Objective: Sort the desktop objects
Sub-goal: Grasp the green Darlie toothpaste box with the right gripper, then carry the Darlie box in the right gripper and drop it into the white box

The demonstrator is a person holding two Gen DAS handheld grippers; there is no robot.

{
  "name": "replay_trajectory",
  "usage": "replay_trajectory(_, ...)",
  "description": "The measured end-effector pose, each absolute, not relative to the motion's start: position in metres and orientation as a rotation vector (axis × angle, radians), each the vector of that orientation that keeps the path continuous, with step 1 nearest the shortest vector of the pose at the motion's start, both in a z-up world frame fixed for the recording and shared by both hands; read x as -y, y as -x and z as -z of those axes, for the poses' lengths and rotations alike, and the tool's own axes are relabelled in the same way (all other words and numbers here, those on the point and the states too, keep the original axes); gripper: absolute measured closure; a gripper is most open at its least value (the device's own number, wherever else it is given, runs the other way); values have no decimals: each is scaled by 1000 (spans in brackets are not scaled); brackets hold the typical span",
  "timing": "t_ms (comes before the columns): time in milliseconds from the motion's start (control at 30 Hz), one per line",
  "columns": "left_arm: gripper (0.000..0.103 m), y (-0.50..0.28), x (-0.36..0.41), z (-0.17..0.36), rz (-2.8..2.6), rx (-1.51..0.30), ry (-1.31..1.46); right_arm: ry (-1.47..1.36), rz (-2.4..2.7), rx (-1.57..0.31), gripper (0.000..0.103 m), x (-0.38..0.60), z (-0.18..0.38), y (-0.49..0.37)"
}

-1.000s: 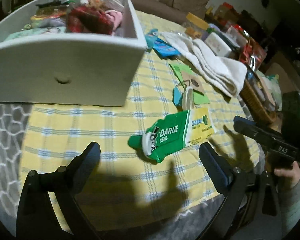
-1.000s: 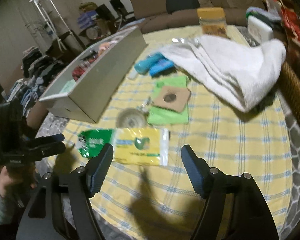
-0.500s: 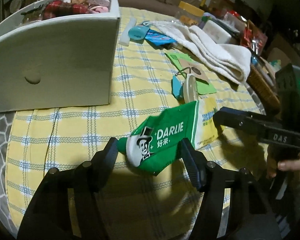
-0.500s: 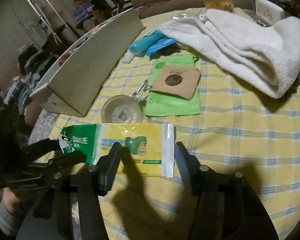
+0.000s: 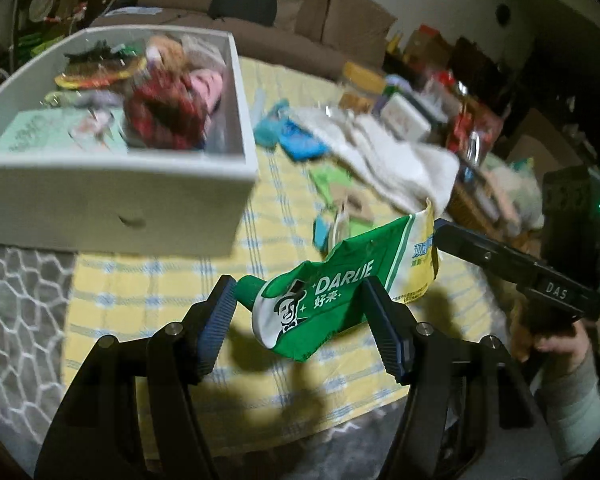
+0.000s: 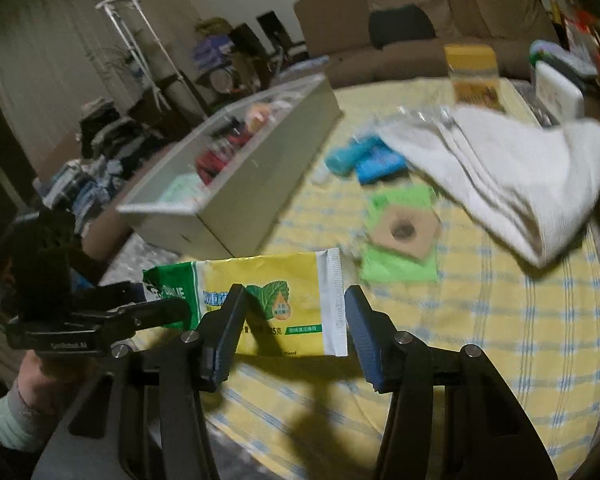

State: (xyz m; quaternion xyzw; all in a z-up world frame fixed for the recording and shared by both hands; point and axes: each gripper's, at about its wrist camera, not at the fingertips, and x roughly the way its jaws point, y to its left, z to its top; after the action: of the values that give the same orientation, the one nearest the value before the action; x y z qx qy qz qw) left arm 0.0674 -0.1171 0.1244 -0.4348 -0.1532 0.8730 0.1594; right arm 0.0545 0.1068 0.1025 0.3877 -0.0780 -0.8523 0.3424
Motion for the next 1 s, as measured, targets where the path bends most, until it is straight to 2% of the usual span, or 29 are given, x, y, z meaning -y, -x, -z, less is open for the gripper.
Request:
replay_trajectory(200, 39, -43, 157, -168, -2595, 562, 1148, -885, 2202, 107, 50, -58, -172, -18)
replay_trajectory(400, 34, 2, 190, -161, -2591, 798, 1116, -839, 2201, 5, 49, 9, -215, 46)
replay_trajectory(500, 37, 25, 200, -146, -2547, 893, 1120, -879, 2179, 23, 51, 35, -211, 84)
replay_trajectory(533, 38, 31, 200, -142, -2541, 895, 1112, -923, 2148, 28, 55, 49, -202, 98)
replay_trajectory(633, 38, 41, 199, -141, -2567, 851, 1086, -987, 2121, -44, 56, 85, -174, 120)
replay_trajectory(733, 38, 47, 208, -134, -2630, 805, 1127, -1102, 2084, -23, 59, 104, -144, 141)
replay_trajectory(833, 35, 51, 222, -131, -2605, 828, 1148, -1064, 2131, 74, 60, 79, -140, 145)
replay_trajectory(1000, 26, 55, 212, -143, -2596, 744, 1122, -1007, 2255, 114, 58, 19, -148, 144)
